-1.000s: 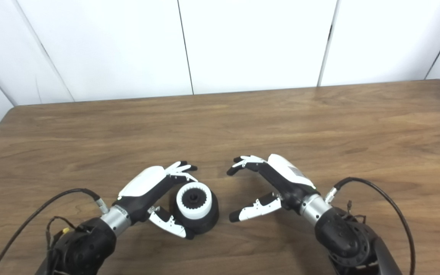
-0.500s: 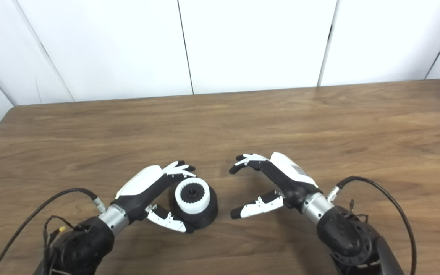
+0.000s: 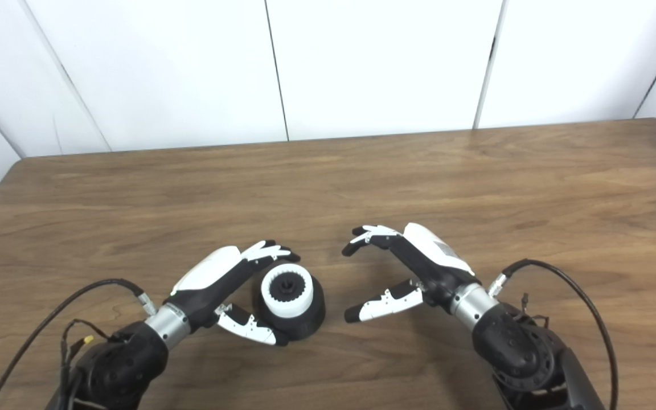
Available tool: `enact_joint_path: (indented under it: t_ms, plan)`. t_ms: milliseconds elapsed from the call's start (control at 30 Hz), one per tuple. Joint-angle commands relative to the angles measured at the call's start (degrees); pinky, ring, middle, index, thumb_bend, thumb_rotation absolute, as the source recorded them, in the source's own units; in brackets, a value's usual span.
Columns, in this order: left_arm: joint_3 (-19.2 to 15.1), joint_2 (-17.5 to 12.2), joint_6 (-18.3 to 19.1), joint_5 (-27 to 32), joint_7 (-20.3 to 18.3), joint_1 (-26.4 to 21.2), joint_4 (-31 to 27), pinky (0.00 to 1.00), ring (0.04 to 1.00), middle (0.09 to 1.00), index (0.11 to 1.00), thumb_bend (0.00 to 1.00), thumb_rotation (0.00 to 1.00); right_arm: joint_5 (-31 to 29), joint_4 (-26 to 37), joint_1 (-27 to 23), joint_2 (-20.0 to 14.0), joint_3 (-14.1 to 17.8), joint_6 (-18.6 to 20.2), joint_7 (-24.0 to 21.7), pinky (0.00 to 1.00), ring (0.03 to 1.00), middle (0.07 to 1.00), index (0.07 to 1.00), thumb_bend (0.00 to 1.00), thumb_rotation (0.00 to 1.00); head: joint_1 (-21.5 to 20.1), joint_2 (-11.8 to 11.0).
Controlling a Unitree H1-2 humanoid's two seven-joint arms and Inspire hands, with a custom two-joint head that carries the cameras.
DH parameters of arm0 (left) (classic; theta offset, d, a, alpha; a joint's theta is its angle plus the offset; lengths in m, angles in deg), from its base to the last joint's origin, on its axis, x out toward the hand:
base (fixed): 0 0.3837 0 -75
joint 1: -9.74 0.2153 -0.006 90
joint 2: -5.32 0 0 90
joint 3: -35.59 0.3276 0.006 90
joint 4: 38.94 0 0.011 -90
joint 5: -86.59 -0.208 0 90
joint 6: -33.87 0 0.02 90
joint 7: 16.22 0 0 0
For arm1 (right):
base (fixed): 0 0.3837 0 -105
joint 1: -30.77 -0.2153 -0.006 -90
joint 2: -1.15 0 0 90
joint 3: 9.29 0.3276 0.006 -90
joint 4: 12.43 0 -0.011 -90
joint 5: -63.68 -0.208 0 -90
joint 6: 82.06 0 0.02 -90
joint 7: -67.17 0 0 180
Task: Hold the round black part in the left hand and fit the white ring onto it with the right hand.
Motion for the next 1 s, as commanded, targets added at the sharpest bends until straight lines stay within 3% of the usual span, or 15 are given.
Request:
enact_joint_path:
  t_ms: [0, 233, 467, 833, 967]
  plan:
    - [-1.01, -1.59, -0.12, 0.28, 0.38, -2.01, -1.22, 0.92, 1.0, 0.943, 0.909, 1.0, 0.29, -0.58, 0.81, -2.34, -0.04, 0.78, -0.14, 1.03, 0.86, 0.945, 0.897, 0.721, 1.0, 0.44, 0.05, 0.1]
    - [-1.21, -3.4, 1.84, 1.13, -2.5, -2.75, -2.87, 0.93, 1.0, 0.982, 0.988, 1.0, 0.34, 0.27, 0.53, -2.67, -0.37, 0.79, -0.52, 1.38, 0.85, 0.94, 0.892, 0.722, 1.0, 0.47, 0.21, 0.03]
    - [-1.51, -5.53, 3.16, 3.32, -5.64, -3.7, -3.91, 0.95, 1.0, 1.0, 1.0, 1.0, 0.44, 0.19, 0.45, -2.74, -0.2, 0.98, 0.11, 1.34, 0.85, 0.946, 0.895, 0.722, 1.0, 0.46, 0.11, -0.03]
    - [-5.12, -8.46, 7.28, 7.59, -7.28, -3.96, -6.51, 0.97, 1.0, 1.0, 1.0, 1.0, 0.44, -0.67, -0.38, -2.48, -0.68, 1.6, -1.2, 2.48, 0.87, 0.949, 0.893, 0.754, 1.0, 0.47, 0.22, -0.53]
    - [-8.63, -8.26, 9.21, 10.14, -5.55, -2.86, -7.5, 0.95, 1.0, 1.0, 1.0, 1.0, 0.44, -1.16, -0.04, -2.18, -1.23, 2.65, -0.81, 2.86, 0.89, 0.949, 0.901, 0.806, 1.0, 0.47, 0.24, -1.07]
